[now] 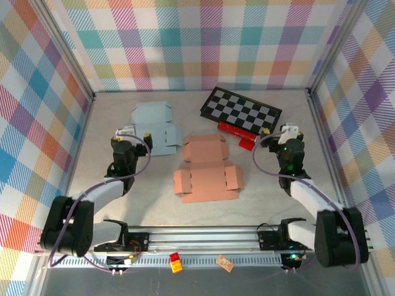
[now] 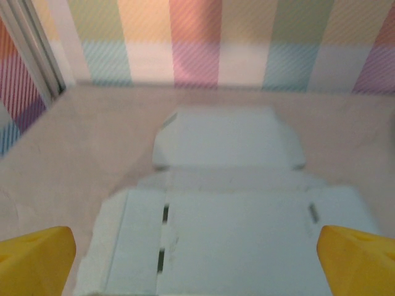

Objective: Fold the paper box

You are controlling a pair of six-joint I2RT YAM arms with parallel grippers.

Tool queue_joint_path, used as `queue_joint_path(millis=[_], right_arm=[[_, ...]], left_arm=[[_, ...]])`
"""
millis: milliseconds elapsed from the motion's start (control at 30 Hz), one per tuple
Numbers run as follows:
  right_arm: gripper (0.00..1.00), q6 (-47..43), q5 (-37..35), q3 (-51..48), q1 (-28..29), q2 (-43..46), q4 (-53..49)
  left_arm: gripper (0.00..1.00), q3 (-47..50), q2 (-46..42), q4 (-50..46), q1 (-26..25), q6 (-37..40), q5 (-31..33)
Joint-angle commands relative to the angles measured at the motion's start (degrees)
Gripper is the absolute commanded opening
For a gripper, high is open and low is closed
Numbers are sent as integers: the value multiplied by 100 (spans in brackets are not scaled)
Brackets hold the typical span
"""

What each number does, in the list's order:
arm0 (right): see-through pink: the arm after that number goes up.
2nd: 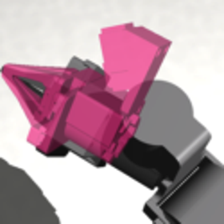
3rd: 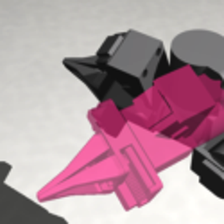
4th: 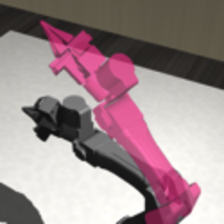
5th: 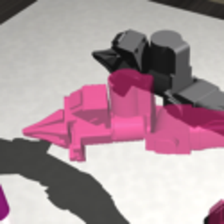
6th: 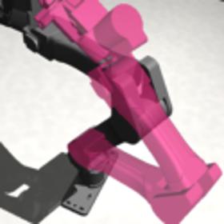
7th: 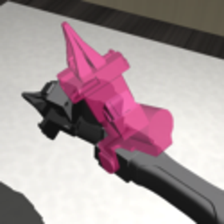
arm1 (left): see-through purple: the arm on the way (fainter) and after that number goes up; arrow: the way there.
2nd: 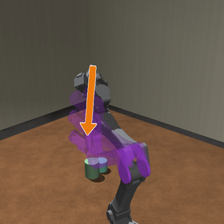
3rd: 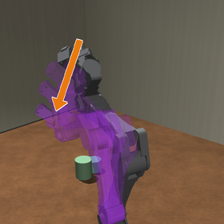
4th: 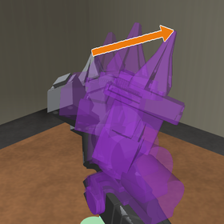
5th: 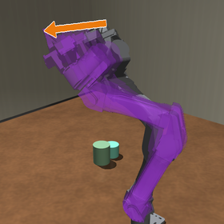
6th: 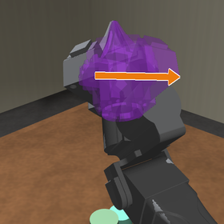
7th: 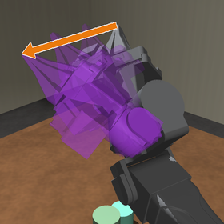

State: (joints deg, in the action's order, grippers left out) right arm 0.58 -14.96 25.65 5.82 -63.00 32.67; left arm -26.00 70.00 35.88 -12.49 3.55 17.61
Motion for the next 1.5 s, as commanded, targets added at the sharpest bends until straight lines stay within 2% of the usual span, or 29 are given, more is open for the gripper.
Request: queue_joint_path(millis=[0,67,100,133,167,200,233,267,333,400,467,567,667,733,833,967,1167,1267,1367,1467], right_arm=[[99,-61,-578,839,124,701,-931],[99,108,-733,1526,230,971,-1713],[99,494,-891,1917,243,995,-2261],[99,1238,-1108,2499,235,941,-3202],[99,2097,-1207,3160,214,817,-4467],[99,2719,-1248,3695,207,694,-5515],[99,3696,-1356,4119,202,558,-6571],[99,4237,-1126,4362,112,490,-7210],[99,3889,145,4406,-72,479,-7110],[99,4112,818,4572,-64,259,-7527],[100,4444,1646,4730,-24,-124,-8224],[83,4590,2468,4441,435,-432,-8860],[74,4707,3008,3453,939,-317,-8785],[67,4883,3370,2780,1054,-197,-8634],[64,5277,3672,1976,1087,181,-8192],[64,6224,4039,1099,1227,578,-7335],[64,7683,3956,101,1834,925,-5984],[64,8360,3803,-407,1894,1155,-5274],[62,8756,3632,-740,1905,1158,-4596],[61,8717,3466,-737,1914,874,-4239]], left_arm=[[100,-555,-451,-262,-406,273,727],[100,-992,-571,-488,-676,119,1110],[100,-1340,-597,-1009,-734,-224,1276],[100,-1989,-615,-2319,-738,-952,1366],[100,-2849,-522,-4180,-706,-1810,1329],[100,-3499,-337,-5547,-674,-2537,1331],[100,-3876,-81,-6180,-612,-3151,1363],[100,-4075,114,-6490,-461,-3442,784],[99,-4209,430,-6610,-203,-3831,-694],[85,-4185,653,-6625,-263,-4160,-1605],[77,-4216,904,-6964,-482,-4385,-2093],[64,-4097,1139,-7259,-968,-4149,-2581],[60,-3848,1337,-7544,-1489,-3719,-2777],[57,-3696,1482,-7742,-1675,-3651,-2841],[56,-3491,1447,-7775,-1888,-3774,-2816],[55,-3368,1406,-7631,-2037,-3878,-2777],[43,-3451,1721,-7529,-2055,-3721,-2569],[39,-3494,1971,-7330,-2056,-3732,-2646],[38,-3484,2185,-7172,-2056,-3773,-2672],[37,-3412,2280,-6989,-2056,-3792,-2686]])
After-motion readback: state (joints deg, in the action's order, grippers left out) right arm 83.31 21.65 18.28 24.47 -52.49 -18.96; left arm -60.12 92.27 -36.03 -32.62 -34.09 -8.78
